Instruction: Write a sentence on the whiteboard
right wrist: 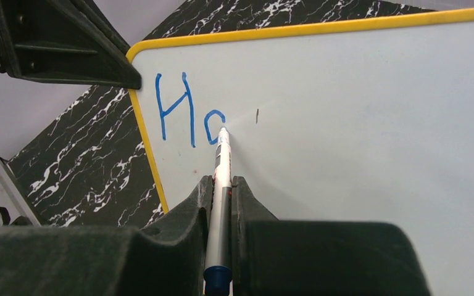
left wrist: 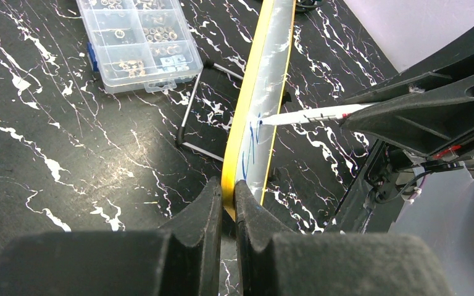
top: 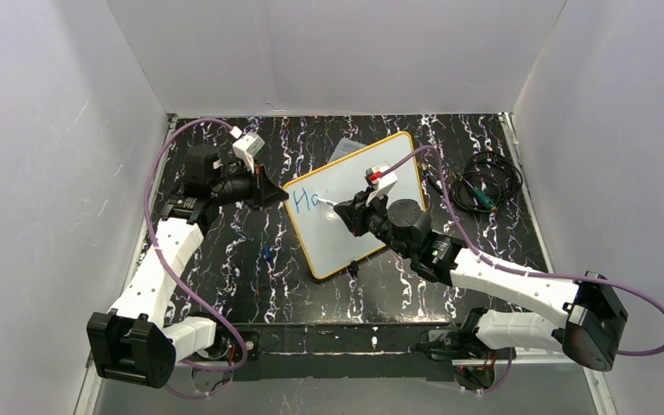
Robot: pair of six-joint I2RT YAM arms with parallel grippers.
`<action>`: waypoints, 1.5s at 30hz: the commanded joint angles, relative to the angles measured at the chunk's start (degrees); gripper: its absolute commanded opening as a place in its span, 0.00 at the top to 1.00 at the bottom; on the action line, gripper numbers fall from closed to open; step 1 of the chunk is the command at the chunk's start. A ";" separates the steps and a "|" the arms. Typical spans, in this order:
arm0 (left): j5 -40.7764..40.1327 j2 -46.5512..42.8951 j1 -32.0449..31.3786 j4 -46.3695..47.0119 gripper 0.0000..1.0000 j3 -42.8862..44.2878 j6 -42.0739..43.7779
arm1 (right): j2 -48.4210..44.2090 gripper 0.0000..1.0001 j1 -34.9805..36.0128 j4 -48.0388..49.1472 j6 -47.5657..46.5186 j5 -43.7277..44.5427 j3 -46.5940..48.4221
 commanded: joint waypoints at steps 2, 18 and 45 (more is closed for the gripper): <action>2.44 -1.79 -0.39 -0.48 1.00 -0.64 2.17 | -0.44 0.99 -0.23 4.72 -2.03 3.15 2.79; 2.39 -1.84 -0.39 -0.57 1.00 -0.65 2.27 | -0.63 0.99 -0.23 2.77 -0.77 1.00 0.31; 2.55 -1.77 -0.39 -0.57 1.00 -0.63 2.55 | -2.63 0.99 -0.15 1.61 -0.06 2.13 -1.26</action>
